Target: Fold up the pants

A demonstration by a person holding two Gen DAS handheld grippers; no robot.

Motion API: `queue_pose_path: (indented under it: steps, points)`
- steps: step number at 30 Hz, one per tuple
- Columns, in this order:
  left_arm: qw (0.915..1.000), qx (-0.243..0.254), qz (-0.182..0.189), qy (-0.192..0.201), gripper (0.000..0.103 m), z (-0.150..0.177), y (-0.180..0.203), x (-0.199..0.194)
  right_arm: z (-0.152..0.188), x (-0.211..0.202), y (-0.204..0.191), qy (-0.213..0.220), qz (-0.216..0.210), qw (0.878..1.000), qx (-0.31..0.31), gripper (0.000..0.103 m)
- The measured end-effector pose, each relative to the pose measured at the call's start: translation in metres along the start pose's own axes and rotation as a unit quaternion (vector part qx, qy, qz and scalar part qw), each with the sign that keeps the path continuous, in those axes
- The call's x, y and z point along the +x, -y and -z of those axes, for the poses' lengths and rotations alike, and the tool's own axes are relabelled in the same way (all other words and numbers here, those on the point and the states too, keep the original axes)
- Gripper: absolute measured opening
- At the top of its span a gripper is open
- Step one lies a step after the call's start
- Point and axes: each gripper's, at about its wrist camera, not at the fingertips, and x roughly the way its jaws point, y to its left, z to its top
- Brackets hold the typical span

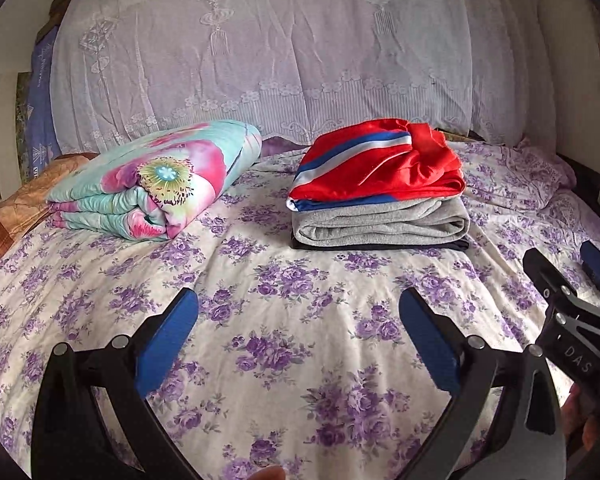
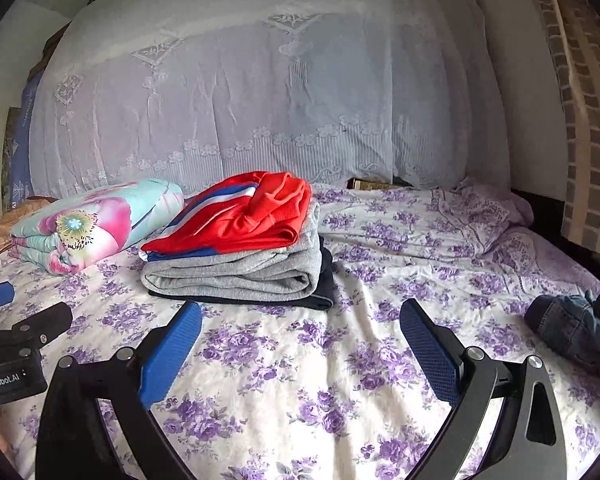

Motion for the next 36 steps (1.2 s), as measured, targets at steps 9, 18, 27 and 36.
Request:
queue_pose_path:
  steps: [9, 18, 27, 36]
  points:
    - [0.999, -0.023, 0.001, -0.039, 0.098, 0.004, -0.012, 0.025, 0.0, 0.036, -0.001, -0.033, -0.024, 0.999, 0.013, 0.099]
    - [0.9994, -0.001, -0.014, -0.033, 0.098, 0.003, -0.006, 0.028, -0.002, 0.038, -0.001, -0.019, -0.03, 0.999, 0.023, 0.099]
    - [0.9995, 0.002, -0.008, -0.031, 0.098, 0.003, -0.005, 0.026, -0.003, 0.035, -0.002, -0.01, -0.027, 0.999, 0.019, 0.099]
    - [0.9995, 0.004, -0.01, -0.031, 0.098, 0.003, -0.005, 0.025, -0.003, 0.035, -0.001, -0.01, -0.028, 0.999, 0.02, 0.099]
